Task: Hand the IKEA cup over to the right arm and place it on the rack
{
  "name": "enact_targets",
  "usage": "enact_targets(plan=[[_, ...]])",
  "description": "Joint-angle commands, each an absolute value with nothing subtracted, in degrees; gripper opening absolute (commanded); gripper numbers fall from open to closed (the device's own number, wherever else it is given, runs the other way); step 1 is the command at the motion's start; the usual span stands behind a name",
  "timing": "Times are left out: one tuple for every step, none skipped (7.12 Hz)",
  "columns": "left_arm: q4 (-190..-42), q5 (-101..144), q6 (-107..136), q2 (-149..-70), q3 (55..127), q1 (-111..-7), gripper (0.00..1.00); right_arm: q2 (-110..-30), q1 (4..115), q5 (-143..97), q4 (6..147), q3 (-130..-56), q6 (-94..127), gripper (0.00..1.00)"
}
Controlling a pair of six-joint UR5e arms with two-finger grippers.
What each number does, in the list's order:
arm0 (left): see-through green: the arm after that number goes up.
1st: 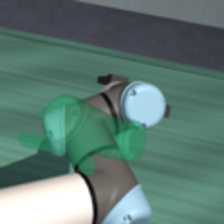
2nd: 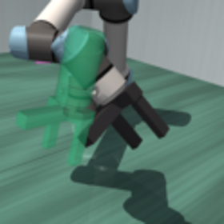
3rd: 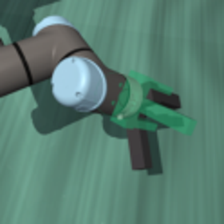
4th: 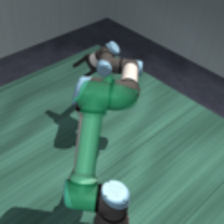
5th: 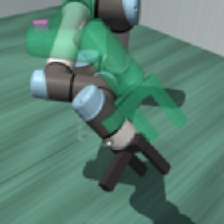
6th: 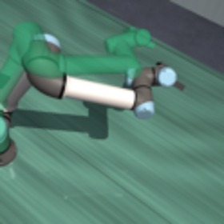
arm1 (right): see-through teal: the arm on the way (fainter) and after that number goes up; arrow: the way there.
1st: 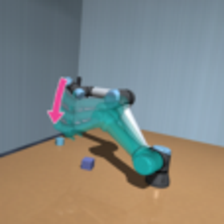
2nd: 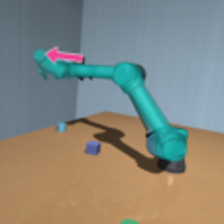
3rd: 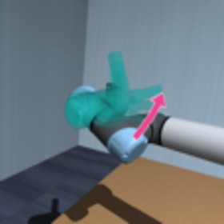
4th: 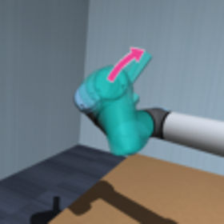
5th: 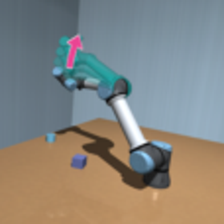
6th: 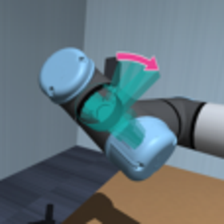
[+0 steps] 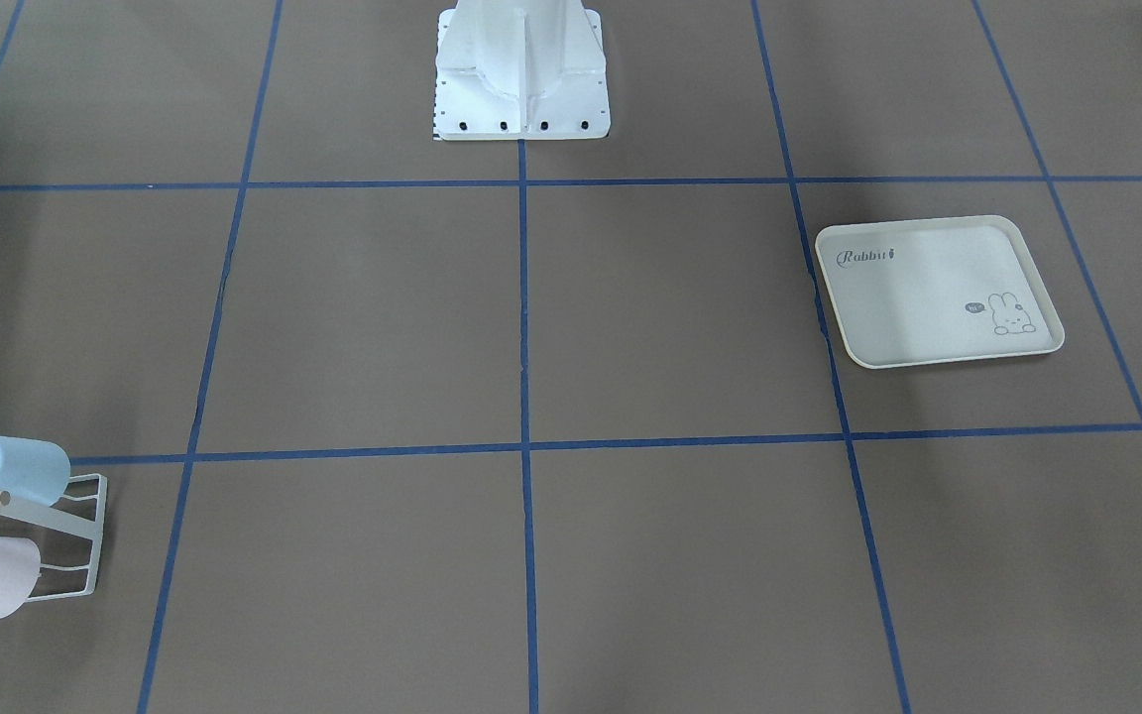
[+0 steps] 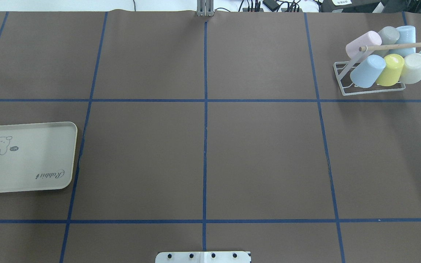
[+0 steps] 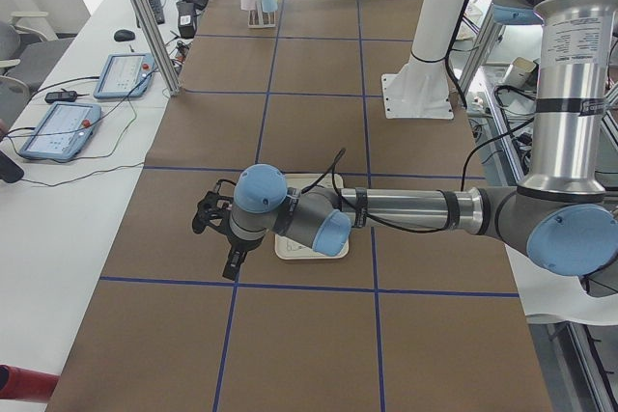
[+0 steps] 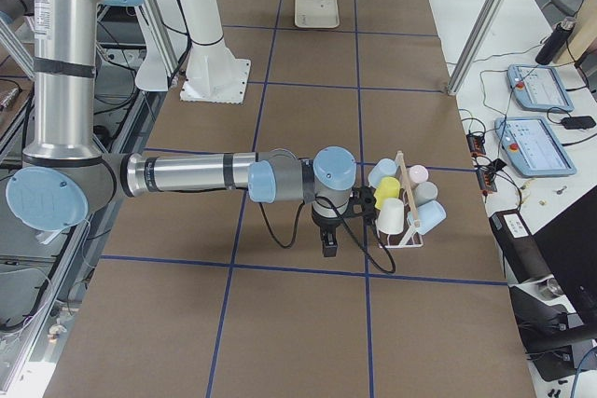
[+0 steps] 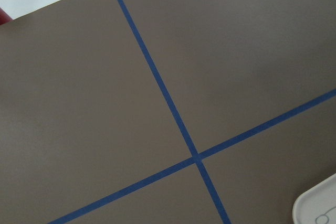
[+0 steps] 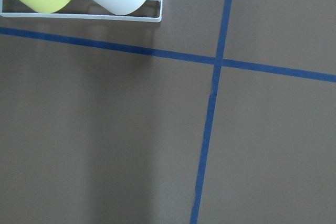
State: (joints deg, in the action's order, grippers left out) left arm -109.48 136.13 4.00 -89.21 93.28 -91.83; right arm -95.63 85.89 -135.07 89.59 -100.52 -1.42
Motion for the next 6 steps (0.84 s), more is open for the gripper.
enact_targets(plan=[[-100.12,134.4,4.22,-88.6,98.52,-91.85,1.0,-95.71,85.96,-134.65,89.47,-100.37,-1.49,1.0],[-100.02,133.08,4.22,-88.33,98.53,-91.85,1.0,-95.8,85.87,-134.39,89.47,-100.28,-1.49,1.0],[-100.11,133.07,4.22,-87.55,98.09,-91.76,1.0,-95.8,85.87,-133.51,89.47,-99.67,-1.84,1.0],[-100.11,133.15,4.22,-87.54,97.82,-91.76,1.0,-96.15,85.87,-133.42,89.47,-99.67,-1.93,1.0],[-100.19,133.15,4.22,-87.71,97.74,-91.67,1.0,-96.59,85.87,-133.77,89.47,-99.67,-1.93,1.0],[-100.28,133.24,4.31,-87.71,97.82,-91.67,1.0,-96.68,85.87,-134.2,89.56,-99.75,-1.93,1.0]])
